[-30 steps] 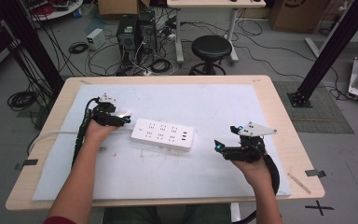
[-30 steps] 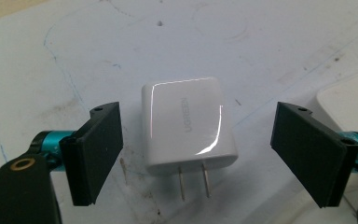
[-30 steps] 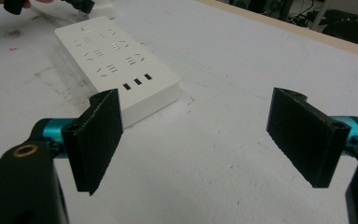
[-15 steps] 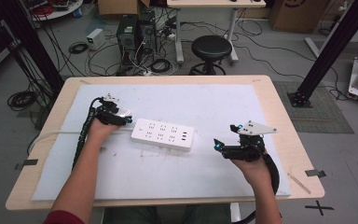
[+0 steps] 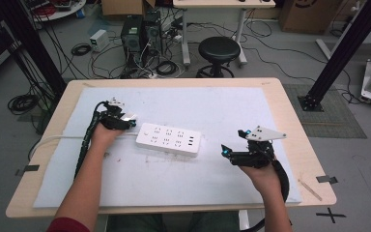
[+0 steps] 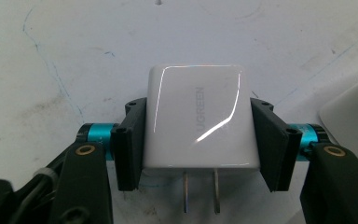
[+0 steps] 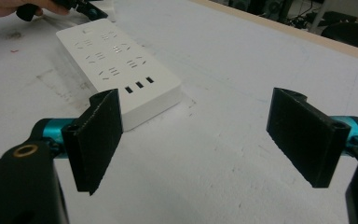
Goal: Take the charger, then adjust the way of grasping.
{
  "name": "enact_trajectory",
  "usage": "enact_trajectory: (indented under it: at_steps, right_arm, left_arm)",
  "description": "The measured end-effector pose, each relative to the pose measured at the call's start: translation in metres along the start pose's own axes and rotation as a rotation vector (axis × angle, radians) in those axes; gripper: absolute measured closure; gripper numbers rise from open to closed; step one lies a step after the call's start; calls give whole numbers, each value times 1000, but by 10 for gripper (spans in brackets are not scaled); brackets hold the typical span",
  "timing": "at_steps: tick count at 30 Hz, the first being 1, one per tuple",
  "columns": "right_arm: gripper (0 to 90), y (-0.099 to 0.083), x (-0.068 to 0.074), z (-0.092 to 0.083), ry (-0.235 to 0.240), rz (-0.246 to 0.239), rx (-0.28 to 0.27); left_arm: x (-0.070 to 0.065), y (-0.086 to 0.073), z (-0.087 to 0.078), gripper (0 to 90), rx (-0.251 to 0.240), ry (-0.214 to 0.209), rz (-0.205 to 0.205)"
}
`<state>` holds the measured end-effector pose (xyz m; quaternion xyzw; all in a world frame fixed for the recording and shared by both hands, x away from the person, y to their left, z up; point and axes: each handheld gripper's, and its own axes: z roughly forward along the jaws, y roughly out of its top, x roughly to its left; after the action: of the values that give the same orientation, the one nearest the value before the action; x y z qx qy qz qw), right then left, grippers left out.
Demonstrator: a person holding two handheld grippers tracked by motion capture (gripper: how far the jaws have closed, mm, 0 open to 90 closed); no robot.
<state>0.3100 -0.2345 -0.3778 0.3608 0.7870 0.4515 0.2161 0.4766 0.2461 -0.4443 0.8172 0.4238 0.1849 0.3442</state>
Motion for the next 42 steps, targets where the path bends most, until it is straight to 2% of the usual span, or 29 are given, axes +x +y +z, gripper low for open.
enact_trajectory:
  at_steps: [4, 9, 13, 14, 17, 21, 23, 25, 27, 31, 40, 42]
  right_arm:
    - [187, 1, -1, -1, -2, 1, -5]
    - [187, 3, -3, -4, 11, -4, -5]
    - [187, 8, -4, -8, 37, 1, -4]
    - [187, 9, -5, -8, 45, 0, -4]
    - [187, 13, -4, -11, 65, -8, -1]
    - [187, 19, -2, -13, 103, -19, -9]
    - [187, 21, 0, -12, 124, -18, -9]
    - [187, 23, 3, -11, 147, -17, -3]
    - [187, 23, 5, -8, 170, -27, 0]
    - [187, 23, 7, -3, 187, -21, 4]
    - [187, 24, 9, 6, 223, -13, 22]
    - [187, 26, 10, 6, 236, -13, 23]
  left_arm:
    - [0, 1, -3, 425, 7, 6, 5]
    - [-5, 4, -27, 425, -52, -15, 15]
    - [-17, 4, -59, 425, -83, -24, 47]
    - [-22, 4, -69, 425, -80, -37, 75]
    - [-36, 4, -93, 425, -130, -60, 105]
    - [-54, -1, -119, 425, -171, -88, 156]
    - [-62, -5, -128, 425, -191, -120, 176]
    - [-70, -7, -135, 425, -206, -133, 202]
    - [-79, -10, -140, 425, -213, -147, 223]
    - [-92, -13, -144, 425, -223, -180, 278]
    - [-109, -12, -142, 424, -240, -227, 328]
    - [-115, -11, -141, 425, -247, -243, 352]
